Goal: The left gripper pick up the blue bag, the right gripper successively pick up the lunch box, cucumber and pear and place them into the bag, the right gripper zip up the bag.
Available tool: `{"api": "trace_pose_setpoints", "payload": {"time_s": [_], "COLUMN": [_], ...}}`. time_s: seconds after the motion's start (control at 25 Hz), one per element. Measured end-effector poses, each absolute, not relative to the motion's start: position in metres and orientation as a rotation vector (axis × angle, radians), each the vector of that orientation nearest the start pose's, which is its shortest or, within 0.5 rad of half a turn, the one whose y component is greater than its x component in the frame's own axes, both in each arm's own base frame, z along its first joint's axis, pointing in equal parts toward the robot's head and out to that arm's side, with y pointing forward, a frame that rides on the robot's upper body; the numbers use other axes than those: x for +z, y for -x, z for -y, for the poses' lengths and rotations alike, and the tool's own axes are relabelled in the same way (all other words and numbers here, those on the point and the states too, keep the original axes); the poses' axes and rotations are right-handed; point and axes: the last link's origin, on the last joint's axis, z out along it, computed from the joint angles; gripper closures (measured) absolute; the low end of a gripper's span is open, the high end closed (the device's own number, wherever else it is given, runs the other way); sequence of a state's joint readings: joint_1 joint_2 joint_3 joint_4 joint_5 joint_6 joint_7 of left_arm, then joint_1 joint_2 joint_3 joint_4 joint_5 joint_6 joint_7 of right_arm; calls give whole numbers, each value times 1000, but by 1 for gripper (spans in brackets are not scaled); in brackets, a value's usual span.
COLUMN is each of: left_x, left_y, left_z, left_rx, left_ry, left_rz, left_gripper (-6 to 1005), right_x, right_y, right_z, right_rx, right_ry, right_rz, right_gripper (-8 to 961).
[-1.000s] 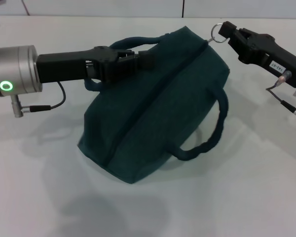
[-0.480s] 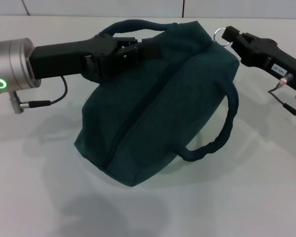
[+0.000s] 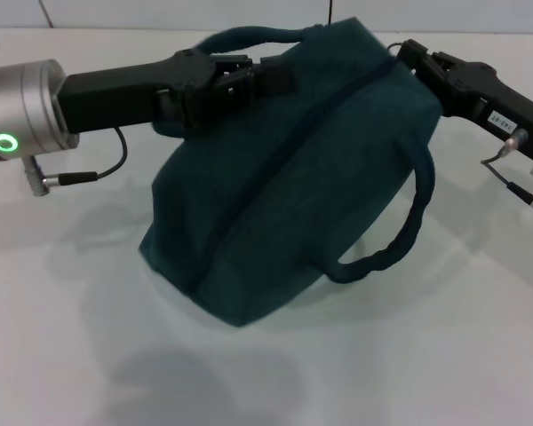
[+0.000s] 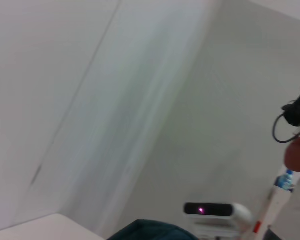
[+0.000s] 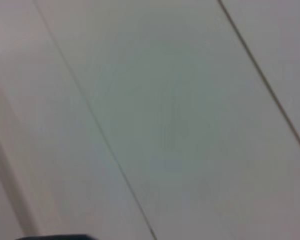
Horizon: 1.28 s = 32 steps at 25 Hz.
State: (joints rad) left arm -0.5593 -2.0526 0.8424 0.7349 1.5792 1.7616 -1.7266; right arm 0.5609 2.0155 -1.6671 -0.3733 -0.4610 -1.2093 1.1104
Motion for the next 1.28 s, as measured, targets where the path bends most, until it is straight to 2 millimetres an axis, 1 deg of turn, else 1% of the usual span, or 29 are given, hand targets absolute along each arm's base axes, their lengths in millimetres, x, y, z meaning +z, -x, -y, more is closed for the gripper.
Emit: {"api": "trace_pose_setpoints", "payload": {"time_s": [0.12,0.24,0.32,0.48,0.6,0.64,0.72,0.76,0.8,1.04,1.16,1.28], "left_x": [36,34,32,26,23,22,19,17,14,-8,-16,-20], "left_y": [188,187,187,186,186,186,185,184,183,178,178,180], "left_z": [-338,-340,-342,-346,-347,-348,-349,-350,-351,-355,-356,-356], "left_rx": [-1271,-1267,-1261,-1246,-1246,-1247,-1249,-1246,-1242,-1188,-1176,-1177], "left_ry": [2738,2725,2714,2686,2673,2668,2659,2660,2665,2688,2683,2669], "left_rz": [766,774,779,802,816,823,838,846,854,898,913,919], "left_gripper": [903,901,900,896,894,893,892,891,890,886,884,881], "right_x": [-26,-24,-22,-11,0,5,8,13,25,53,59,60], "right_y": [-210,-213,-215,-226,-238,-244,-248,-254,-268,-295,-302,-304], "right_z": [-367,-365,-364,-363,-362,-361,-360,-359,-357,-345,-341,-339], "right_rx": [1308,1310,1313,1315,1307,1302,1298,1293,1283,1291,1295,1296], "right_ry": [2240,2238,2231,2183,2142,2118,2103,2077,2014,1883,1848,1836], "right_rz": [-742,-744,-745,-753,-764,-770,-774,-778,-790,-792,-792,-794], "right_gripper": [881,865,854,832,617,570,477,430,383,261,261,261]}}
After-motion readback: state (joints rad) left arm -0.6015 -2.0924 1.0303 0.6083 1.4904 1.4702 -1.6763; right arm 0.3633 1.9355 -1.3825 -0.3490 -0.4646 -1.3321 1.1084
